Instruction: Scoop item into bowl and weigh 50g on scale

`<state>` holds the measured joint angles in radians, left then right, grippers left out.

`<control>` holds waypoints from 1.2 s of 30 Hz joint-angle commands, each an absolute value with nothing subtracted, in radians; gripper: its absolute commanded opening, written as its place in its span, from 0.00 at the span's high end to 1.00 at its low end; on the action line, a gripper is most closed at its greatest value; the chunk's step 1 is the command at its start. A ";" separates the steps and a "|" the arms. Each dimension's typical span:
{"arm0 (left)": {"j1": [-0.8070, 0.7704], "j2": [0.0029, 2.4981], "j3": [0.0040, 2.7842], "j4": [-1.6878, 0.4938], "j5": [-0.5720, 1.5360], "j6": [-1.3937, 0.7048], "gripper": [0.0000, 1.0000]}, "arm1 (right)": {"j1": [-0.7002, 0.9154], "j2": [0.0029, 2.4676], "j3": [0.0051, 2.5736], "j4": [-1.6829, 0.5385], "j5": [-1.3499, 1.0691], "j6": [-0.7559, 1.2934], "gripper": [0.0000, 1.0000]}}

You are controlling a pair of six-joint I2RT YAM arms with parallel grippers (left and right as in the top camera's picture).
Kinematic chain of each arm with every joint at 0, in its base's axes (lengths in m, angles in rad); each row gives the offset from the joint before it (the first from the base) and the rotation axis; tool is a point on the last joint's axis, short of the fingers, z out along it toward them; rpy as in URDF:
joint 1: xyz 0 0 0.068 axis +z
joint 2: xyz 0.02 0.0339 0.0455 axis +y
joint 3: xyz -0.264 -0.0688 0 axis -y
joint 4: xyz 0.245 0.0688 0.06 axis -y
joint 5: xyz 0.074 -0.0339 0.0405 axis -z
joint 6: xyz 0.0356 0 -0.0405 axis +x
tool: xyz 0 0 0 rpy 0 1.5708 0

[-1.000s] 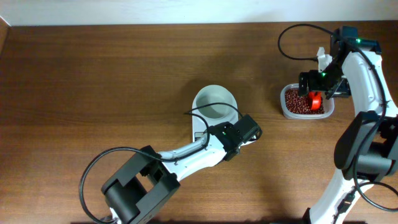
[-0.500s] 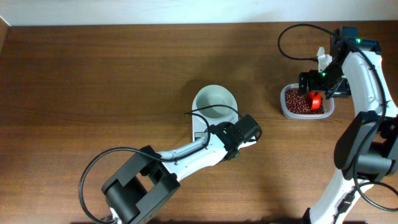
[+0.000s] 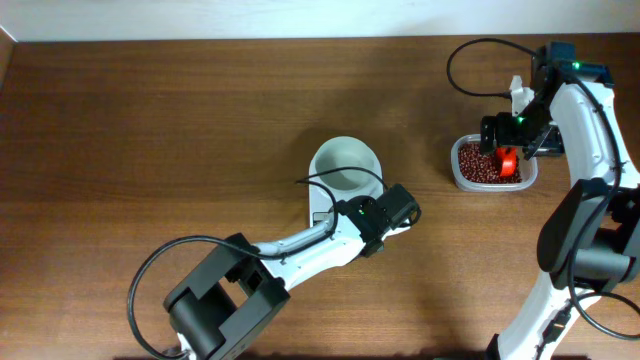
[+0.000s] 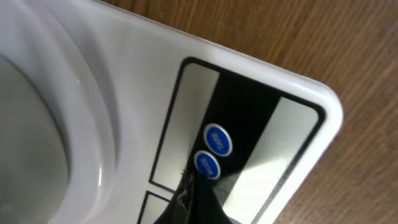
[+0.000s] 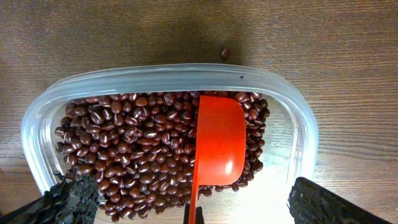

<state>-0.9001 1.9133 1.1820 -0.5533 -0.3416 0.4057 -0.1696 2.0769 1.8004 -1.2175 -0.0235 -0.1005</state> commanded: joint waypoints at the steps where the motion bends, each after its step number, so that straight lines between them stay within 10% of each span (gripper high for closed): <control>1: -0.876 1.995 1.145 -0.524 -0.348 0.421 1.00 | -0.164 2.084 1.796 -1.214 -0.018 -0.093 0.01; 36: -0.935 2.002 1.149 -0.645 -0.172 0.551 1.00 | -0.164 2.084 1.796 -1.214 -0.018 -0.094 0.01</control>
